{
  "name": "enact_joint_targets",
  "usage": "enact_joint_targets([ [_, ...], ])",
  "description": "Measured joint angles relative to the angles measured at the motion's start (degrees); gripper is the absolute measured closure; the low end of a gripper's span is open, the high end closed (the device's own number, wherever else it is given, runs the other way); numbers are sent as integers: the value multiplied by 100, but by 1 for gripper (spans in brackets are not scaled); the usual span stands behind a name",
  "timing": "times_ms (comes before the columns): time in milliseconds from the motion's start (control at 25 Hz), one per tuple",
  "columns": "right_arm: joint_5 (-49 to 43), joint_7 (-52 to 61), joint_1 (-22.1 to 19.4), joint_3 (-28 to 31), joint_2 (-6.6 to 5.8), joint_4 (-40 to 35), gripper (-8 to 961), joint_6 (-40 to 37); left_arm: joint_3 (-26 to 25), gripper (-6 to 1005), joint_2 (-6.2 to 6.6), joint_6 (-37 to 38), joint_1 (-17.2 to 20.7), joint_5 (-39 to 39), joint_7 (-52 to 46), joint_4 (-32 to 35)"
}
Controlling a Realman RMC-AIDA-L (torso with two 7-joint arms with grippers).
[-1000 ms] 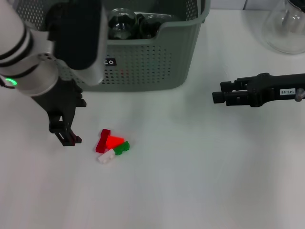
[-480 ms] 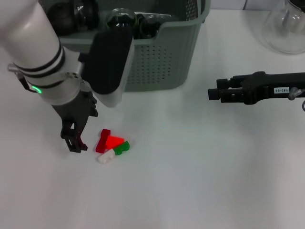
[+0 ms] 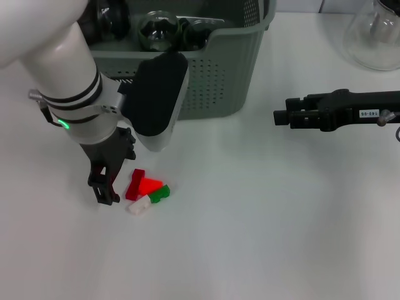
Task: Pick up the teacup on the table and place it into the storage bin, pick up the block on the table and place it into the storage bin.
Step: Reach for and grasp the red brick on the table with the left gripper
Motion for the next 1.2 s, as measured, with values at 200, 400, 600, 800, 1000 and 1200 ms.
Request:
enact_joint_targets([
  [200, 0, -2, 5, 0, 0, 0, 357, 28, 62, 141, -6, -95, -50, -3, 18, -162],
  [400, 0, -1, 5, -3, 0, 3, 357, 28, 85, 143, -6, -172, -69, -15, 20, -251],
  [600, 0, -8, 5, -5, 0, 7, 357, 33, 121, 146, -10, -298, -76, -46, 22, -359],
  [800, 0, -13, -10, -5, -7, 9, 357, 33, 193, 149, -15, -323, -80, -159, 32, -410],
  [1000, 0, -31, -32, -5, -9, 9, 357, 33, 265, 152, -22, -354, -91, -181, 32, -438],
  [1200, 0, -39, -46, -5, -9, 9, 357, 32, 281, 155, -24, -396, -164, -196, 26, -586],
])
